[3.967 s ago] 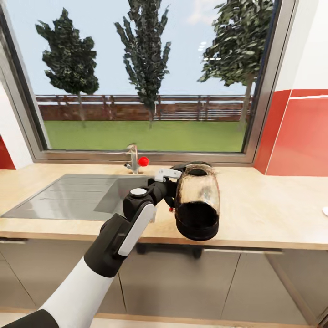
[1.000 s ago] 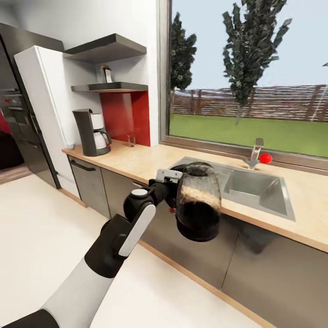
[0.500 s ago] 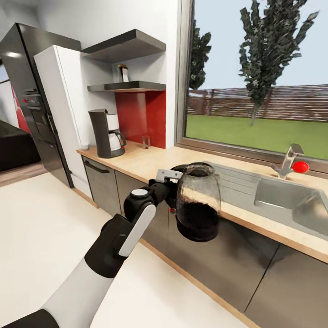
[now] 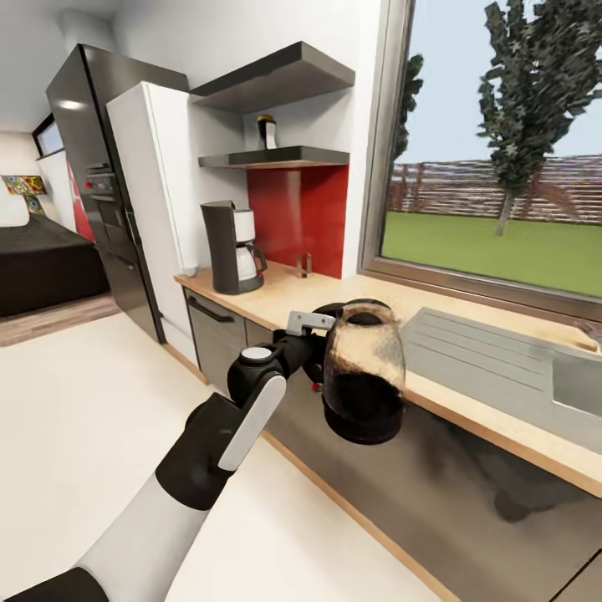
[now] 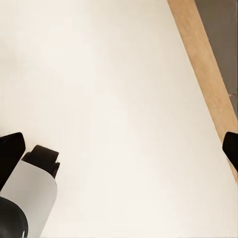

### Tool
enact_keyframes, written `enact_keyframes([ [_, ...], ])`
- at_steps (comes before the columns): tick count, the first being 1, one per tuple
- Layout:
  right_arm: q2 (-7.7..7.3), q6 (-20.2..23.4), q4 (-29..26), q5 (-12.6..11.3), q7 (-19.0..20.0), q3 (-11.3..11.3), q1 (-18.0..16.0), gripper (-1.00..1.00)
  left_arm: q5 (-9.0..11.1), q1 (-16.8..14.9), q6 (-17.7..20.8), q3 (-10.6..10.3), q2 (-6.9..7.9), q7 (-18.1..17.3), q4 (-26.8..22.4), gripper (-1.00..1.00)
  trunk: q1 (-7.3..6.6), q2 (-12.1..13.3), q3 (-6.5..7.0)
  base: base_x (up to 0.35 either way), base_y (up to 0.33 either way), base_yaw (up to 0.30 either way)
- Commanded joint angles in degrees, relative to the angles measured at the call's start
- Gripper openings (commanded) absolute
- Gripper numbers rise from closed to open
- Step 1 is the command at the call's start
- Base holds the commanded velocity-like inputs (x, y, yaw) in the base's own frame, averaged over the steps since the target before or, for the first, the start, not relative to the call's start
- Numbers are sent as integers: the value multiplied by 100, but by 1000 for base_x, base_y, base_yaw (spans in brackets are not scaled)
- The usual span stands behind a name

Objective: Set up a coffee station on the kitchen countertop: keep the coffee maker on the countertop, move the bottle of coffee from the kitchen shelf to the counter next to the coffee maker, place a paper coffee filter on top of the coffee maker, put the saucer next to the coffee maker with the coffee cup on the saucer, and place the electric kettle next to the coffee maker.

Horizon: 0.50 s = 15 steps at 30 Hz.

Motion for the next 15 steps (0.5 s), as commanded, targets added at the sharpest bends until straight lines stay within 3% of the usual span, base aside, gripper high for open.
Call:
enact_keyframes([
  [1,-2,-16,1,52,3,-19,-3,100,47,-6,9,-5,0,59,-7,-100,2,-3,-6,255,182,189],
  [15,7,-16,3,52,3,-19,0,100,47,-6,9,-6,0,59,-15,-100,2,-3,-6,255,183,192],
])
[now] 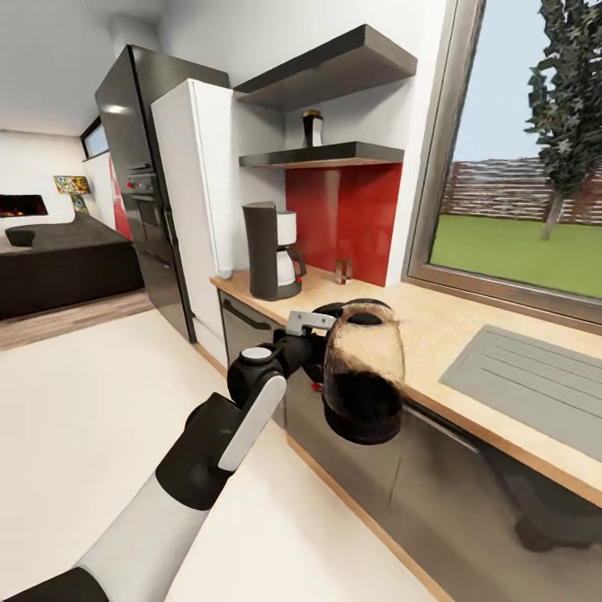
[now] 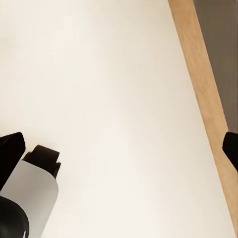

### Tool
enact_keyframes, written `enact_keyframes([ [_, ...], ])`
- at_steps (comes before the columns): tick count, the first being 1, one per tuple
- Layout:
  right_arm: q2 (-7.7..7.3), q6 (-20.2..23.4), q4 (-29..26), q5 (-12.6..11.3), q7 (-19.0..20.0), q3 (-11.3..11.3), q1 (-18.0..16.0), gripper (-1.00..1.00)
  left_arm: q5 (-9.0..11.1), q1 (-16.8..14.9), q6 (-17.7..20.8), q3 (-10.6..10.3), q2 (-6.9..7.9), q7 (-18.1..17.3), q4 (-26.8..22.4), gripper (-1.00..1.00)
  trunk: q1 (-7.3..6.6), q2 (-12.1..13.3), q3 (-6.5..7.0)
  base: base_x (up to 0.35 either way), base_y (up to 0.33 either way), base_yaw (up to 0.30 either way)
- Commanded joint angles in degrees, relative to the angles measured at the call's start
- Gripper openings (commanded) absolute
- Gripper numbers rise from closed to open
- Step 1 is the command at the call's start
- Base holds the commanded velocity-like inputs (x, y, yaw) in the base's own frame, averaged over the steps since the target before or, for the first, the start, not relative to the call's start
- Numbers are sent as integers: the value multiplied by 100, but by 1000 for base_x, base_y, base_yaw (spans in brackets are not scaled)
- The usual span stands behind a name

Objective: Set up a coffee station on the kitchen countertop: keep the coffee maker on the countertop, move the bottle of coffee from the kitchen shelf to the counter next to the coffee maker, place a paper coffee filter on top of the coffee maker, put the saucer next to the coffee maker with the coffee cup on the saucer, and place the electric kettle next to the coffee maker.

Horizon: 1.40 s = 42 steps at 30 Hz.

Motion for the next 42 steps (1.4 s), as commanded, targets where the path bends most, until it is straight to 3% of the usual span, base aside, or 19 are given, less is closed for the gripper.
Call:
enact_keyframes([
  [1,-2,-16,3,52,3,-19,0,100,47,-6,10,-5,0,59,-5,-100,2,-3,-6,255,184,202],
  [22,-2,-16,1,52,3,-19,-4,100,64,-6,-7,-5,0,42,-41,-100,2,-3,-6,254,191,188],
  [34,-1,-16,-10,52,3,-19,-1,100,73,-6,-82,-5,0,33,-51,-100,2,-3,-6,246,186,-3],
  [42,-2,-16,-1,52,3,-26,-2,100,73,-6,-87,-5,0,33,-47,-100,2,-3,-6,210,133,-228],
])
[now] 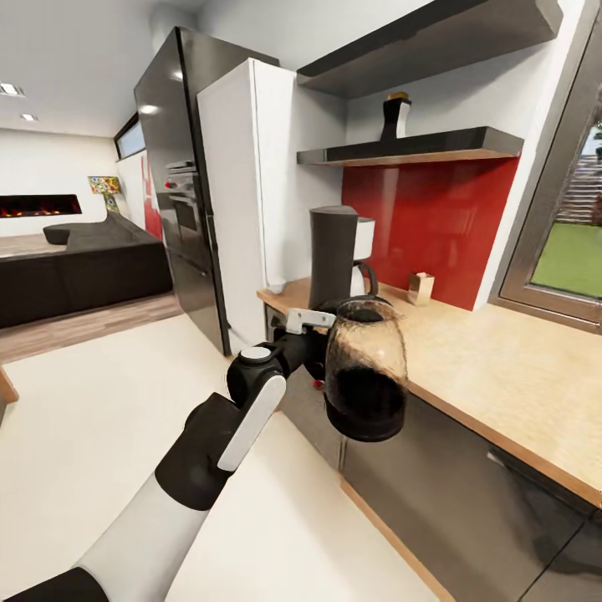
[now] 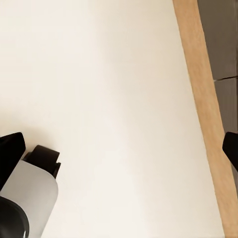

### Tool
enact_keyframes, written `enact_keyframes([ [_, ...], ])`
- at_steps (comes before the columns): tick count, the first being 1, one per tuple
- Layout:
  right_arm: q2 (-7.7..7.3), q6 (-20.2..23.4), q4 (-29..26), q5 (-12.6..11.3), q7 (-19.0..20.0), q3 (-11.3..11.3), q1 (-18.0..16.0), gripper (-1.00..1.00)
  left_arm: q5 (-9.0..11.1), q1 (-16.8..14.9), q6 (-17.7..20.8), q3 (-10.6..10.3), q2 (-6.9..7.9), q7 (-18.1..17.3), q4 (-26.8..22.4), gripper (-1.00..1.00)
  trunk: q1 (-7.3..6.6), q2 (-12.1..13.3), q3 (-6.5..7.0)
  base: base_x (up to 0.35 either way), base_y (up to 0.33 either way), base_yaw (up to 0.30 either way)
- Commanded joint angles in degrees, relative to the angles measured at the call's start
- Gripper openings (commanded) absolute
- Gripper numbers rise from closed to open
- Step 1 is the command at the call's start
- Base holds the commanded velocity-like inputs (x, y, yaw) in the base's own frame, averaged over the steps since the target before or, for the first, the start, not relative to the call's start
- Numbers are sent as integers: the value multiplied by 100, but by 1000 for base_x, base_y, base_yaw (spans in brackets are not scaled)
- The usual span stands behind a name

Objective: Set up a coffee station on the kitchen countertop: keep the coffee maker on the countertop, move the bottle of coffee from the kitchen shelf to the counter next to the coffee maker, place a paper coffee filter on top of the coffee maker, put the saucer next to the coffee maker with the coffee cup on the saucer, and place the electric kettle next to the coffee maker.

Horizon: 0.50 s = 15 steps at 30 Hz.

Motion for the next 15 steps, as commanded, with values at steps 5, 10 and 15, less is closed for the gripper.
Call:
enact_keyframes([
  [5,2,-16,4,47,3,-9,-6,100,50,-5,4,-10,0,58,-3,-100,2,-3,-6,260,18,-271],
  [10,-1,-16,4,47,3,-9,-5,100,50,-5,3,-51,0,58,-2,-100,2,-3,-6,256,1,-272],
  [15,7,-16,4,47,3,-10,-5,100,50,-5,2,-41,0,58,-13,-100,2,-3,-6,25,0,-271],
])
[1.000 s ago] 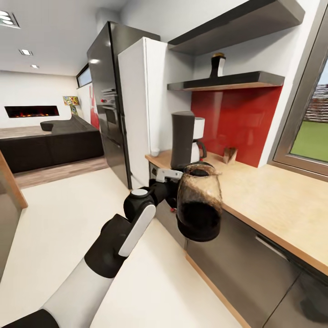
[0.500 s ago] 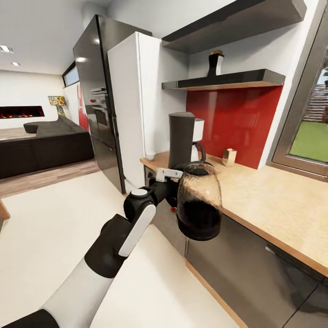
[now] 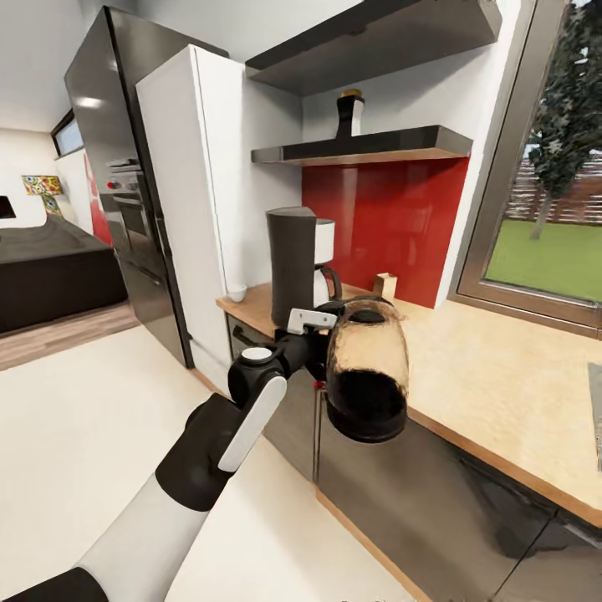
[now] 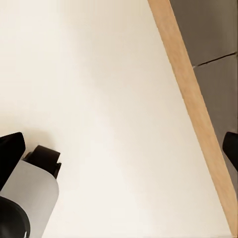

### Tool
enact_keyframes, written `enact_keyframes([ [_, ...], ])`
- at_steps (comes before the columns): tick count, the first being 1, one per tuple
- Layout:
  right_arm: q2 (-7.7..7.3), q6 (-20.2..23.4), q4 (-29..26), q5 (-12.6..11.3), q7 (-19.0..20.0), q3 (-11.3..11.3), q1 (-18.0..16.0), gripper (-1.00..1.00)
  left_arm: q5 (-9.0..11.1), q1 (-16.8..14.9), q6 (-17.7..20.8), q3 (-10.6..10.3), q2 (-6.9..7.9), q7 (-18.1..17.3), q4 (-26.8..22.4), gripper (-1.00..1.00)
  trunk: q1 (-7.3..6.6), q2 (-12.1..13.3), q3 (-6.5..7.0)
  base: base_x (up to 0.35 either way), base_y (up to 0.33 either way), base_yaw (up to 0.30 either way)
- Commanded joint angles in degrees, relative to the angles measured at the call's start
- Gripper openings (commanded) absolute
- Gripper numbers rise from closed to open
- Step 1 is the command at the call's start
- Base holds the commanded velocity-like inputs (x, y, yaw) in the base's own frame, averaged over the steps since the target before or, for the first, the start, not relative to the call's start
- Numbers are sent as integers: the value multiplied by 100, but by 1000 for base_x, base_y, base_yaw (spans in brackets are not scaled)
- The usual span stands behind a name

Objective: Set up a coffee station on the kitchen countertop: keep the coffee maker on the countertop, move the bottle of coffee from the kitchen shelf to the counter next to the coffee maker, place a paper coffee filter on top of the coffee maker, put the saucer next to the coffee maker with the coffee cup on the saucer, and place the electric kettle next to the coffee maker.

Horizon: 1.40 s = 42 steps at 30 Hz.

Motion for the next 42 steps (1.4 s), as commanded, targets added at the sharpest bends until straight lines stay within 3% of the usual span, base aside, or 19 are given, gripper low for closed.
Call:
enact_keyframes([
  [1,-1,-16,4,47,3,-10,-5,100,48,-5,14,14,0,57,-14,-100,0,-3,-6,2,0,-259],
  [7,0,-16,4,47,3,-8,-5,100,48,-13,-341,55,0,52,-36,-100,0,-3,-6,1,0,-235],
  [13,0,-16,4,47,3,-13,-8,100,42,-14,-396,130,0,66,-32,-100,0,-3,-6,0,0,-208],
  [18,5,-16,-3,47,3,-8,-8,100,39,-28,-347,504,0,62,12,-100,0,-3,-6,0,0,-173],
  [20,8,-16,-4,47,3,-8,-7,100,46,-236,-238,733,0,60,168,-100,0,-3,-6,0,0,-147],
  [24,8,-16,-5,47,3,-8,-7,100,69,-661,97,878,0,71,367,-100,0,-3,-6,0,0,-134],
  [28,8,-16,-5,47,3,-8,-7,100,157,-836,228,1172,0,79,357,-100,0,-3,-6,0,0,-129],
  [35,8,-16,-5,47,3,-8,-9,100,137,-849,273,1180,0,83,349,-100,0,-3,-6,0,0,-128],
  [42,8,-16,-5,47,3,-8,-8,100,113,-849,596,1122,0,85,404,-100,0,-3,-6,0,0,-166],
])
